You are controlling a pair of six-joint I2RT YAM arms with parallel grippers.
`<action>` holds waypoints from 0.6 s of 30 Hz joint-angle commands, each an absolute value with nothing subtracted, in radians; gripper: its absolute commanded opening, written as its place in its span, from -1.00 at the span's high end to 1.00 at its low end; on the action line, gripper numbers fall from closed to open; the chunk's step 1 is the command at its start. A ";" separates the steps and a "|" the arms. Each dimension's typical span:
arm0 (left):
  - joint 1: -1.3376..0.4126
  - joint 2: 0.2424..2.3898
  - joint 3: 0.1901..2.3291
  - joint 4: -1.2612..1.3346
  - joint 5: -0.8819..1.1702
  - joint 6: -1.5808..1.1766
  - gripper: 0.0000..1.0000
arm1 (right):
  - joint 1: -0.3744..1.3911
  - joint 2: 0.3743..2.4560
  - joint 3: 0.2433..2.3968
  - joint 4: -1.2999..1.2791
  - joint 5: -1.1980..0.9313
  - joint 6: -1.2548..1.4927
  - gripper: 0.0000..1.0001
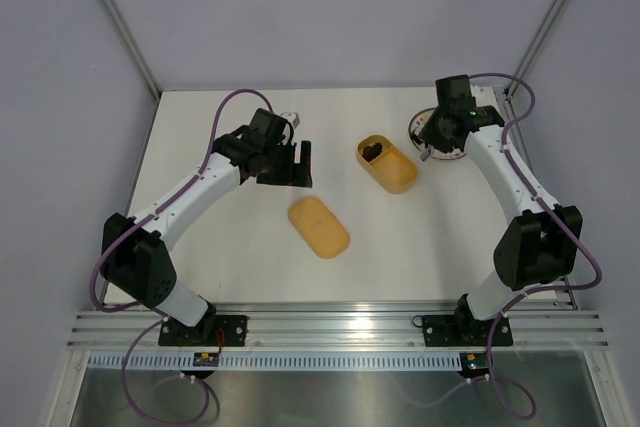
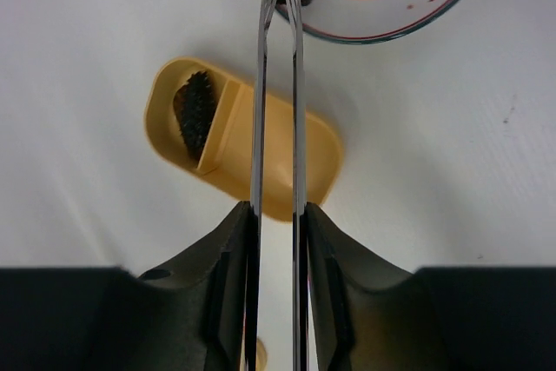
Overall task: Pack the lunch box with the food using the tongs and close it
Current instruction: Pick up the fake food from the plate.
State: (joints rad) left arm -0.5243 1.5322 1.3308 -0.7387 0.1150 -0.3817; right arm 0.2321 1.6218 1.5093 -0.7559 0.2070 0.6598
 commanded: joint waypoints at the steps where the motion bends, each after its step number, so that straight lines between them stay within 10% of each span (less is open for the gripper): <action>1: -0.518 1.517 1.336 -0.701 0.120 -0.367 -0.62 | 0.175 1.566 1.485 -0.766 0.172 0.615 0.23; 18: -0.520 1.542 1.347 -0.704 0.112 -0.364 -0.62 | 0.126 1.626 1.440 -0.664 0.074 0.643 -0.08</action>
State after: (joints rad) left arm -0.5243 1.5337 1.3308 -0.7383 0.1146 -0.3809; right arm 0.1318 1.6150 1.4315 -0.7151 0.0998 0.6361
